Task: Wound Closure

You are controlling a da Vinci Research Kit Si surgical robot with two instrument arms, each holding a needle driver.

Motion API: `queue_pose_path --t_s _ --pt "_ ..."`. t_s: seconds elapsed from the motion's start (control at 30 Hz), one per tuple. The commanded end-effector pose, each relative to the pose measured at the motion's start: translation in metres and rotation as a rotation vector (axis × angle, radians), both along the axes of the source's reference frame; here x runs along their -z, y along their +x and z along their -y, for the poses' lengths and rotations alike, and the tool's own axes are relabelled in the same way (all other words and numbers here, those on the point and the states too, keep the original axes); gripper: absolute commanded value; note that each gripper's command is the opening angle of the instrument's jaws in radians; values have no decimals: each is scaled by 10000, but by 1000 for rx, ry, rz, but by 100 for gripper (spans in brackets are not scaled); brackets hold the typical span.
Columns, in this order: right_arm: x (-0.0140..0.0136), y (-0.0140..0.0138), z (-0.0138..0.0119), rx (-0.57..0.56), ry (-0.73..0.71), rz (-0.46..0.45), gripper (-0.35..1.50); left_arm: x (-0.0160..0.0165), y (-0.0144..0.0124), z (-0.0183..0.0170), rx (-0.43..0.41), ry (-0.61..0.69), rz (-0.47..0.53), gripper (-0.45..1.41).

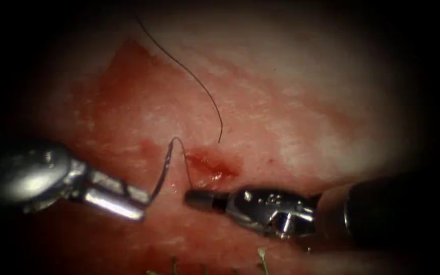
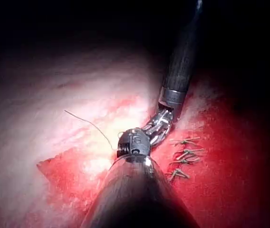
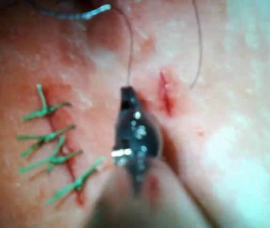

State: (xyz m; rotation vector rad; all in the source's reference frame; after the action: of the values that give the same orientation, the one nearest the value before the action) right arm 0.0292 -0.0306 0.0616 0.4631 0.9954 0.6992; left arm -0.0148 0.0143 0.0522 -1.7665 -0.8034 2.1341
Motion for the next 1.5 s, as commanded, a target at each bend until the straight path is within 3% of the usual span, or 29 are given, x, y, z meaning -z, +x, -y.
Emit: queue_pose_path --t_s 0.03,0.53,0.73,0.77,0.8,0.83,0.87,0.9,0.93,1.4,1.5 --pt "5 3 11 3 9 -5 -35 -8 -5 5 -3 3 2 -45" --pt "73 12 10 -13 51 -57 -35 -32 13 -1 9 -12 -49 -45" --pt "79 16 2 -1 2 -68 -35 -33 15 -3 13 -12 -59 -45" --pt "74 17 0 -2 -13 -66 -18 -33 16 -3 14 -12 -60 -45" --pt "74 17 0 -2 -13 -66 -18 -33 16 -3 14 -12 -60 -45" --pt "71 17 0 -5 -15 -63 15 -33 16 -3 14 -12 -61 -45" --pt "65 17 0 -18 -26 -49 69 -33 17 -3 14 -12 -61 -45" --pt "65 17 0 -18 -26 -49 69 -33 17 -3 14 -12 -61 -45" --pt "59 16 -1 -38 -47 -30 106 -34 20 -3 15 -12 -64 -45" --pt "23 -1 -2 -68 -93 52 111 -36 34 -8 28 -10 -85 -45" --pt "17 -3 -1 -68 -97 53 105 -35 39 -10 31 -9 -90 -45"
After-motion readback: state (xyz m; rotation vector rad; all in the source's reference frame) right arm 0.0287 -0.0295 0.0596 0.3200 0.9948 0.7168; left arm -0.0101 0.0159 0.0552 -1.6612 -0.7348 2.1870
